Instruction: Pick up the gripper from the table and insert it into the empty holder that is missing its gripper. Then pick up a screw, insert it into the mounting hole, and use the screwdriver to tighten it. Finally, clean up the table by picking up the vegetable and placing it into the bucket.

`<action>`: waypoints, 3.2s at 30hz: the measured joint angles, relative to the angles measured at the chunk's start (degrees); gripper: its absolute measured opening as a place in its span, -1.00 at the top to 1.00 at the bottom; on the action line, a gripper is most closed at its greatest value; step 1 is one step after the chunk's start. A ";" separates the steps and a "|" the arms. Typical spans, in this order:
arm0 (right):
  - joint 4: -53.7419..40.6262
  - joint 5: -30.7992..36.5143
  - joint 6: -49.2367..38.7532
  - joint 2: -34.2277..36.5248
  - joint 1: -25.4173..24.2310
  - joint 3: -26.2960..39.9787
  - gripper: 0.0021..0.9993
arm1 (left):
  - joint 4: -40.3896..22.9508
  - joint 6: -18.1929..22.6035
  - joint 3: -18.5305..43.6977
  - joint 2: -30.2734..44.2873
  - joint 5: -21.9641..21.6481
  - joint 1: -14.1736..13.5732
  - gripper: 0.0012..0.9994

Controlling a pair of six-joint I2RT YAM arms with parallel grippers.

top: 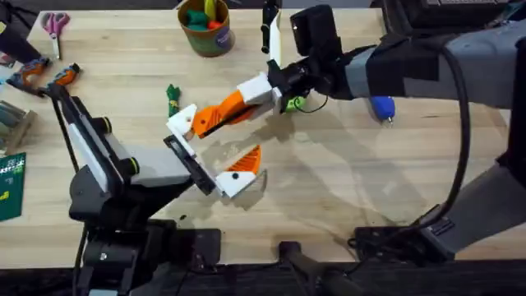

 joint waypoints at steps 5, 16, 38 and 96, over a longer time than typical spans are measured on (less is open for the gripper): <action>0.15 0.98 0.85 -0.01 1.27 0.09 0.98 | -0.02 -0.04 0.00 -0.01 0.66 -0.02 -0.97; 0.72 2.66 1.68 0.00 2.28 0.37 0.98 | -0.04 -0.48 0.00 0.00 0.86 -0.02 -0.97; 5.20 7.21 4.73 -0.02 3.40 0.44 0.99 | -0.05 -1.12 -0.02 0.00 0.57 0.33 -0.97; 5.24 14.62 11.66 -0.76 5.31 0.90 0.56 | 0.03 -2.50 0.00 0.42 -1.21 0.94 -0.97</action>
